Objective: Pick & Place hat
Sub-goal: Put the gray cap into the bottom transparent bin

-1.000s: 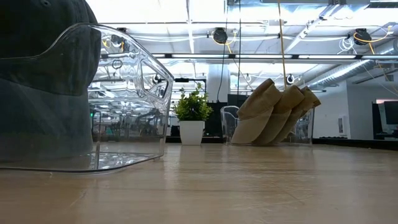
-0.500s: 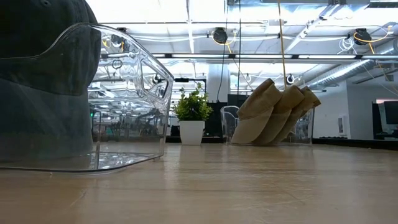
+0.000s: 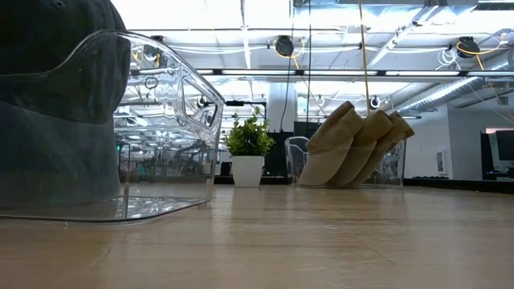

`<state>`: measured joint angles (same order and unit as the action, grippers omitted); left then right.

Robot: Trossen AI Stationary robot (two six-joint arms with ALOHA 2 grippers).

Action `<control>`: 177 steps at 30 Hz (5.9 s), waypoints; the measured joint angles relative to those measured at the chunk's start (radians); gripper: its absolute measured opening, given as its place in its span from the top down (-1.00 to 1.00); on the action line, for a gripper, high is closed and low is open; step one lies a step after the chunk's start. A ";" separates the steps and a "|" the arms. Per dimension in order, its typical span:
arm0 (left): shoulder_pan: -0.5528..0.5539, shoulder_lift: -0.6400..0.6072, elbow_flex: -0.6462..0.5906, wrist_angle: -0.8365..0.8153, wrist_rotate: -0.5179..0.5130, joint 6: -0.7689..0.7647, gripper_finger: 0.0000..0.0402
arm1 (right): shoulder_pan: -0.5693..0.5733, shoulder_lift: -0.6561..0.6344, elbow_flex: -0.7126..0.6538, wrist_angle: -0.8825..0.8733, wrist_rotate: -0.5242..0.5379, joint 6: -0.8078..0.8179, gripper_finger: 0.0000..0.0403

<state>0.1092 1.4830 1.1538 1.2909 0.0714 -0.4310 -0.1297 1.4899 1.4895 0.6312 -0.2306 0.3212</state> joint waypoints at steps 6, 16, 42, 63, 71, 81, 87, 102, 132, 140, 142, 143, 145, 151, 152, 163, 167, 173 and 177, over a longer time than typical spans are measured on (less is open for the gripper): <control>0.034 0.000 0.000 -0.060 0.149 -0.118 0.57 | -0.003 -0.036 0.000 -0.091 -0.059 0.065 0.99; 0.126 -0.081 -0.001 -0.294 0.462 -0.195 -0.13 | -0.001 -0.215 0.001 -0.465 -0.114 0.010 1.00; 0.280 -0.230 0.105 -0.948 0.714 -0.115 -0.12 | 0.000 -0.247 0.000 -0.944 -0.512 0.209 1.00; 0.319 -0.228 0.170 -1.238 0.821 0.007 -0.08 | 0.066 -0.071 0.001 -0.854 -0.801 0.365 1.00; 0.270 -0.224 0.170 -1.267 0.821 0.007 -0.09 | 0.064 0.002 0.002 -0.689 -0.874 0.462 1.00; 0.171 -0.215 0.170 -1.284 0.802 -0.016 -0.09 | 0.058 0.014 0.002 -0.687 -0.873 0.455 1.00; 0.136 -0.184 0.172 -1.288 0.733 -0.018 -0.09 | 0.052 0.014 0.002 -0.686 -0.866 0.461 1.00; 0.116 -0.160 0.170 -1.271 0.636 -0.005 -0.01 | 0.053 0.014 0.002 -0.687 -0.868 0.462 1.00; 0.113 -0.260 0.169 -0.933 0.791 -0.567 0.92 | -0.020 -0.024 0.000 -0.696 -0.871 0.368 0.73; 0.112 -0.467 0.170 -1.398 0.452 -0.310 0.92 | -0.098 -0.154 0.000 -0.841 -0.599 0.133 0.67; 0.095 -0.507 0.170 -1.491 0.351 -0.267 0.92 | -0.104 -0.186 0.000 -0.879 -0.488 0.075 0.67; 0.085 -0.525 0.170 -1.527 0.304 -0.258 0.92 | -0.106 -0.202 0.000 -0.888 -0.434 0.053 0.67; 0.059 -0.551 0.170 -1.560 0.229 -0.249 0.92 | -0.106 -0.228 0.000 -0.923 -0.340 0.023 0.66; -0.070 -0.569 0.170 -1.527 -0.033 -0.258 0.92 | -0.105 -0.295 0.000 -0.990 -0.078 -0.052 0.66; -0.095 -0.564 0.170 -1.525 -0.080 -0.255 0.92 | -0.105 -0.303 0.000 -1.001 -0.023 -0.061 0.66; -0.343 -0.456 0.170 -1.527 -0.587 -0.291 0.92 | -0.106 -0.332 0.001 -1.045 0.205 -0.139 0.66; -0.414 -0.407 0.170 -1.511 -0.683 -0.326 0.92 | -0.105 -0.333 0.001 -1.045 0.204 -0.143 0.66; -0.501 -0.319 0.170 -1.439 -0.779 -0.358 0.92 | -0.105 -0.333 0.001 -1.045 0.204 -0.158 0.66; -0.550 -0.258 0.170 -1.390 -0.840 -0.372 0.92 | -0.105 -0.333 0.001 -1.059 0.204 -0.153 0.66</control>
<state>-0.4405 1.2250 1.3239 -0.0991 -0.7690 -0.8033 -0.2344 1.1572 1.4906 -0.4276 -0.0269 0.1683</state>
